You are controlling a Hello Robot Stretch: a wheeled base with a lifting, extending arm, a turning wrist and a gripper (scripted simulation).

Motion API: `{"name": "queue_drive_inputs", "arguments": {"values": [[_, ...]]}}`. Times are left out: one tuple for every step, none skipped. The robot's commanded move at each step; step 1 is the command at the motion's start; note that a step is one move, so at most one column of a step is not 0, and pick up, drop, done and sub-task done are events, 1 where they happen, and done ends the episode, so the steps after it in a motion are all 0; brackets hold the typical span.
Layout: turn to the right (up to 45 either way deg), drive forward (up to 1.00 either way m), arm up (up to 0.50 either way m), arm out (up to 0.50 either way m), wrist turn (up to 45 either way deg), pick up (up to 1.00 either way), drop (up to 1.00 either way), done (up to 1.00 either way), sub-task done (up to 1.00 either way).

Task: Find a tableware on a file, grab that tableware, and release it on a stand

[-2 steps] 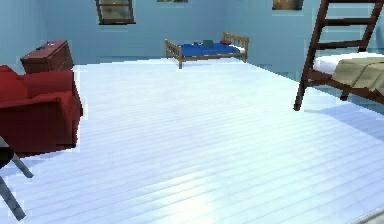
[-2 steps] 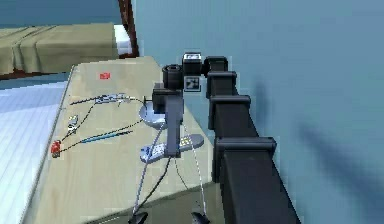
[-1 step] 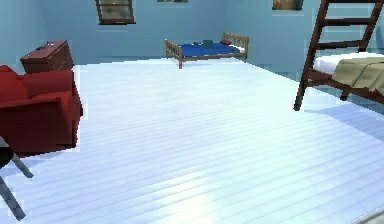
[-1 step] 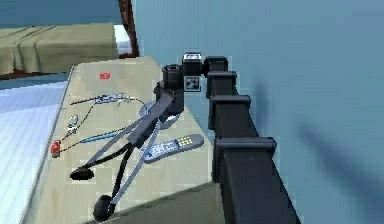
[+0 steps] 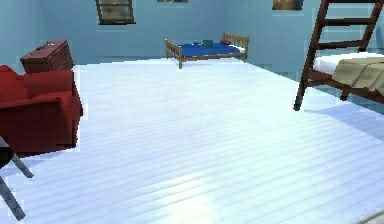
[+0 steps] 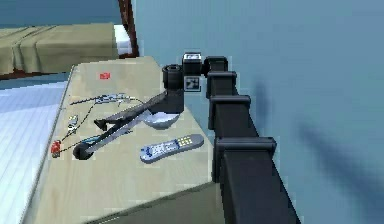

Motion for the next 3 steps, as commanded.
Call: {"name": "queue_drive_inputs", "arguments": {"values": [[0.0,0.0,0.0,0.0,45.0,0.0,0.0,0.0,0.0],[0.0,0.0,0.0,0.0,15.0,0.0,0.0,0.0,0.0],[0.0,0.0,-0.06,0.0,0.0,0.0,0.0,0.0,0.0]]}}
